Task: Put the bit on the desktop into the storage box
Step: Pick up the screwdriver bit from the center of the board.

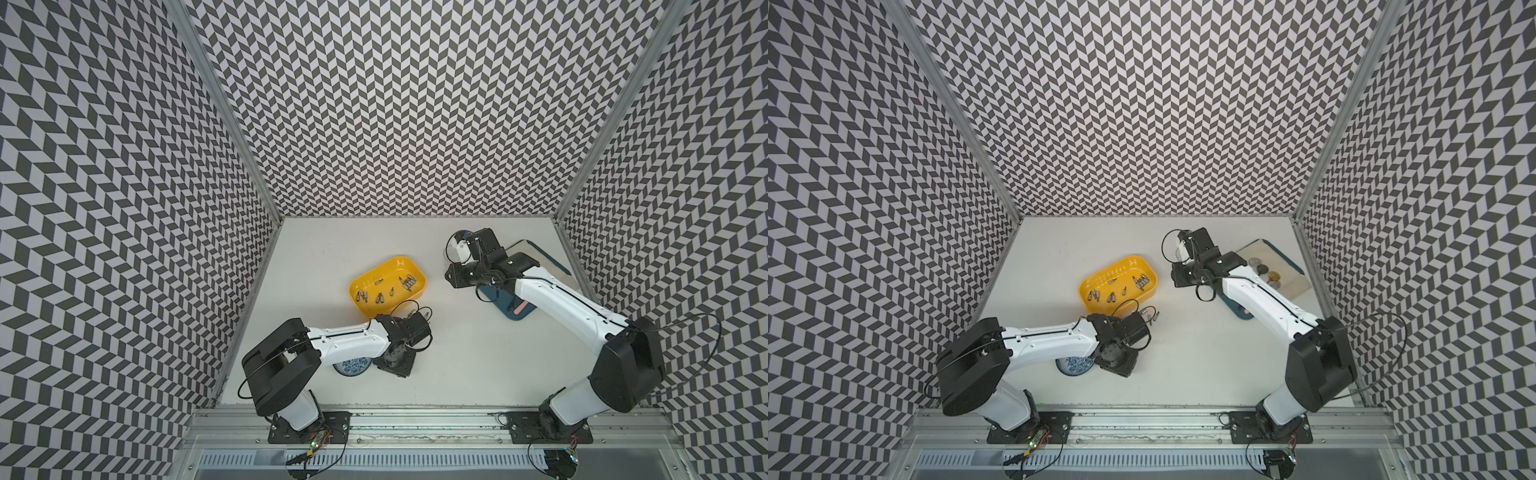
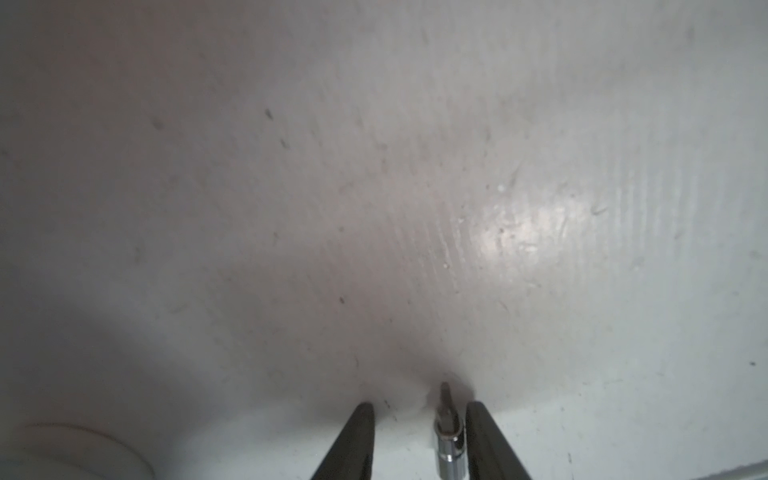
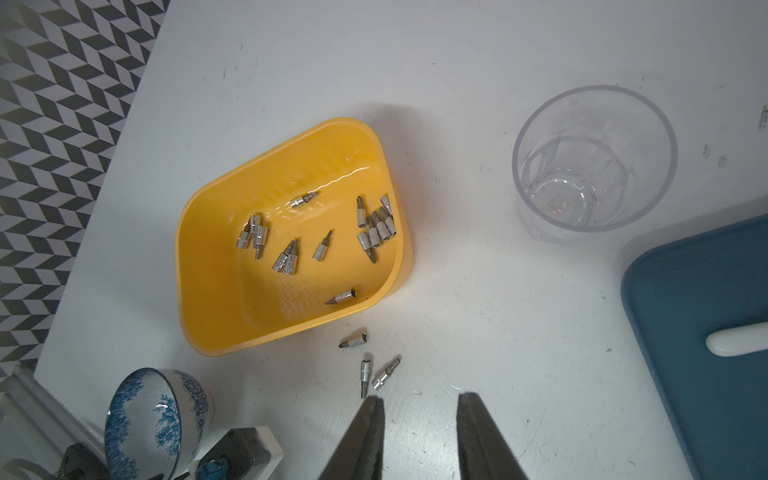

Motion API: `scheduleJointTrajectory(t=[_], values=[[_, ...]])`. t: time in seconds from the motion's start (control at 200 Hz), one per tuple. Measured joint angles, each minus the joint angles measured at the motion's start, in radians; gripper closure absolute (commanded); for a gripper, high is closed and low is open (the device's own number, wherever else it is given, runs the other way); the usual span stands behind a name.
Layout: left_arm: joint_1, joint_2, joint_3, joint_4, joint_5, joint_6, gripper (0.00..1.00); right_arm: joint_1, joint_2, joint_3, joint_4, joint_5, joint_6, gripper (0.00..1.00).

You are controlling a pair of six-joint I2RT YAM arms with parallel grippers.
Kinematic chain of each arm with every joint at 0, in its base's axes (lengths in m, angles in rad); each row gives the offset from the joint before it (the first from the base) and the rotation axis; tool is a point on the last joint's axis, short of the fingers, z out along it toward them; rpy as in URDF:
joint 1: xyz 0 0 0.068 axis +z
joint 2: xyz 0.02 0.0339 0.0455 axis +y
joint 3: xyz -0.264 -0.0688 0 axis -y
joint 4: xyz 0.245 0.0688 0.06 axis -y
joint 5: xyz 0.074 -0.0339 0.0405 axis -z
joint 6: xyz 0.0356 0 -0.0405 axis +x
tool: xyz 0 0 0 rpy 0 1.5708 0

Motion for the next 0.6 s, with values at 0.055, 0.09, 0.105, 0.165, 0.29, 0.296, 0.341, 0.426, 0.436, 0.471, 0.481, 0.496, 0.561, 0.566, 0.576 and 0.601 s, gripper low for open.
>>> scheduleJointTrajectory(t=[0.055,0.09,0.105,0.165,0.29,0.296,0.341,0.426,0.436,0.471,0.481,0.496,0.561,0.566,0.576,0.601], values=[[0.0,0.0,-0.001,0.002,0.0,0.0,0.66,0.0,-0.002,-0.009,0.0,0.0,0.0,0.66],[-0.001,0.0,-0.001,0.002,0.0,-0.001,0.67,0.0,-0.003,-0.015,0.0,0.0,0.0,0.66],[-0.002,0.0,-0.002,0.002,0.0,-0.001,0.67,0.0,-0.004,-0.018,0.0,0.0,0.0,0.66],[-0.005,0.0,-0.003,0.003,0.0,-0.003,0.7,0.0,-0.007,-0.027,-0.001,0.0,0.0,0.66],[-0.008,-0.001,-0.004,0.002,0.0,-0.007,0.74,0.0,-0.011,-0.04,-0.001,0.0,0.001,0.66],[-0.008,-0.001,-0.005,0.002,0.0,-0.007,0.74,0.0,-0.012,-0.041,-0.001,0.0,0.001,0.66],[-0.01,-0.002,-0.005,0.002,0.0,-0.01,0.76,0.0,-0.016,-0.045,0.0,0.0,0.002,0.66],[-0.014,-0.004,-0.008,0.003,0.002,-0.015,0.83,0.0,-0.026,-0.051,0.0,0.0,0.002,0.66],[-0.015,-0.005,-0.009,0.003,0.002,-0.018,0.84,0.0,-0.026,-0.051,-0.001,0.0,0.002,0.66],[-0.016,-0.007,-0.011,0.004,0.005,-0.026,0.88,0.0,-0.029,-0.052,0.0,-0.001,0.002,0.66],[-0.017,-0.007,-0.012,0.004,0.005,-0.024,0.89,0.0,-0.029,-0.053,0.0,-0.001,0.002,0.66],[-0.018,-0.008,-0.013,0.004,0.005,-0.022,0.9,0.0,-0.031,-0.054,0.0,-0.001,0.002,0.66],[-0.02,-0.013,-0.015,0.006,0.007,-0.029,0.95,0.0,-0.039,-0.065,0.004,-0.002,0.003,0.66],[-0.02,-0.013,-0.015,0.006,0.007,-0.031,0.95,0.0,-0.04,-0.067,0.004,-0.002,0.003,0.66],[-0.021,-0.013,-0.015,0.006,0.008,-0.027,0.95,0.0,-0.041,-0.07,0.004,-0.002,0.004,0.66],[-0.021,-0.013,-0.015,0.006,0.008,-0.031,0.96,0.0,-0.045,-0.077,0.005,-0.003,0.005,0.66]])
